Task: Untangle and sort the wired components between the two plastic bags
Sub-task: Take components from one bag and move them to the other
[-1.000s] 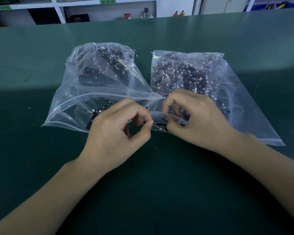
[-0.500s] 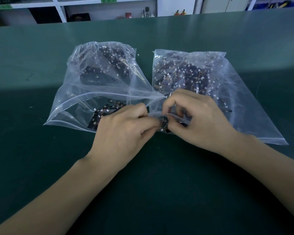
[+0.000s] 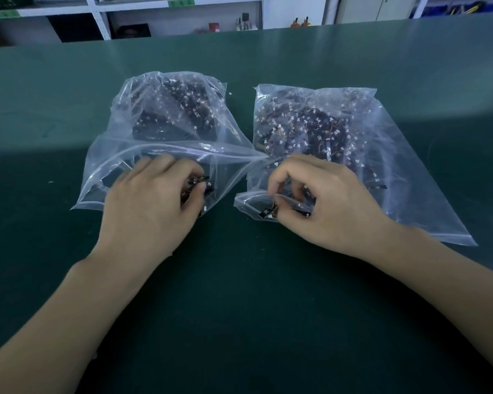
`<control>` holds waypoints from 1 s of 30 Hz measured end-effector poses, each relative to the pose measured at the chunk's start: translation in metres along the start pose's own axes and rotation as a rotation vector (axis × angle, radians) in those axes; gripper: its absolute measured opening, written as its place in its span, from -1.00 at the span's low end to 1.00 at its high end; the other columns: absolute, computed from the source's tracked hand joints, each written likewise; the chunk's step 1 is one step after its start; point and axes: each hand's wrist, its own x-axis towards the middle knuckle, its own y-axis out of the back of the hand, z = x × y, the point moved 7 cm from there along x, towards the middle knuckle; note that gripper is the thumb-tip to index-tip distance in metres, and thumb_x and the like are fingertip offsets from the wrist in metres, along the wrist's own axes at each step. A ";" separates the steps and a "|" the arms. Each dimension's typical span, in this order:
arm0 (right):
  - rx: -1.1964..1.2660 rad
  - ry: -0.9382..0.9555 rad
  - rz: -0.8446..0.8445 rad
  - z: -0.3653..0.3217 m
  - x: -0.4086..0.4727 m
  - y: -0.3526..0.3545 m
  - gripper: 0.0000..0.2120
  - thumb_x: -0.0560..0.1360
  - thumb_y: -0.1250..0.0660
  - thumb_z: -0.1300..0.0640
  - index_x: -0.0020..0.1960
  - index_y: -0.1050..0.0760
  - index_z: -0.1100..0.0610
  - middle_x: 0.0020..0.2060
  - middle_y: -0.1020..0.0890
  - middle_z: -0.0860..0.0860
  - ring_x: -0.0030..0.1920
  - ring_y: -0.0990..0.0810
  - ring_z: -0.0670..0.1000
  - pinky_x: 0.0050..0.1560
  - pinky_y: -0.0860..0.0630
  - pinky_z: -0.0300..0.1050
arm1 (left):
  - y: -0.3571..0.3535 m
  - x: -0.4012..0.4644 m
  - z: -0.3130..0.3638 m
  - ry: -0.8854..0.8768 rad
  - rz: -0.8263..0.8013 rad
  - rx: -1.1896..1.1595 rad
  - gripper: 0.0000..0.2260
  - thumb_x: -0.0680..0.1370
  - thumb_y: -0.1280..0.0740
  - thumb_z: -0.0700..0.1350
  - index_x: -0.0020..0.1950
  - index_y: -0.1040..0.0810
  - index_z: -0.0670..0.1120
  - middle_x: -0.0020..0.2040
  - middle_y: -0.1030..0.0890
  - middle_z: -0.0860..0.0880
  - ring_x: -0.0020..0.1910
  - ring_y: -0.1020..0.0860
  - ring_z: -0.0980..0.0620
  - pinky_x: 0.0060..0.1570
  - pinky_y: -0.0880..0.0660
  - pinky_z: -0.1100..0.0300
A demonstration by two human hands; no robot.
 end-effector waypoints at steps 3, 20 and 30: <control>-0.004 -0.006 0.001 0.001 0.000 0.000 -0.81 0.45 -0.46 0.24 -0.01 -0.57 0.01 -0.15 -0.48 -0.31 -0.30 -0.54 0.00 -0.24 -0.56 0.05 | -0.012 0.002 -0.013 0.064 -0.112 0.107 -0.73 0.59 -0.41 0.05 0.25 -0.67 0.00 0.12 -0.69 -0.05 0.13 -0.63 -0.23 0.13 -0.51 -0.14; 0.001 -0.010 -0.015 0.005 -0.001 -0.003 -0.86 0.49 -0.47 0.19 -0.01 -0.57 0.02 -0.20 -0.45 -0.33 -0.30 -0.54 -0.01 -0.26 -0.55 0.05 | -0.004 0.002 -0.001 -0.049 0.013 -0.106 -0.83 0.56 -0.51 -0.13 0.13 -0.72 0.07 -0.04 -0.71 0.12 -0.01 -0.65 -0.04 -0.02 -0.49 0.06; 0.000 -0.008 -0.029 0.007 -0.002 -0.005 -0.74 0.49 -0.53 -0.09 0.12 -0.58 -0.09 -0.05 -0.59 -0.24 -0.26 -0.55 -0.06 -0.23 -0.57 -0.07 | 0.005 0.001 0.008 -0.176 0.125 -0.288 -0.86 0.67 -0.43 -0.16 0.20 -0.73 -0.03 0.00 -0.66 0.10 -0.11 -0.59 0.12 -0.15 -0.61 0.02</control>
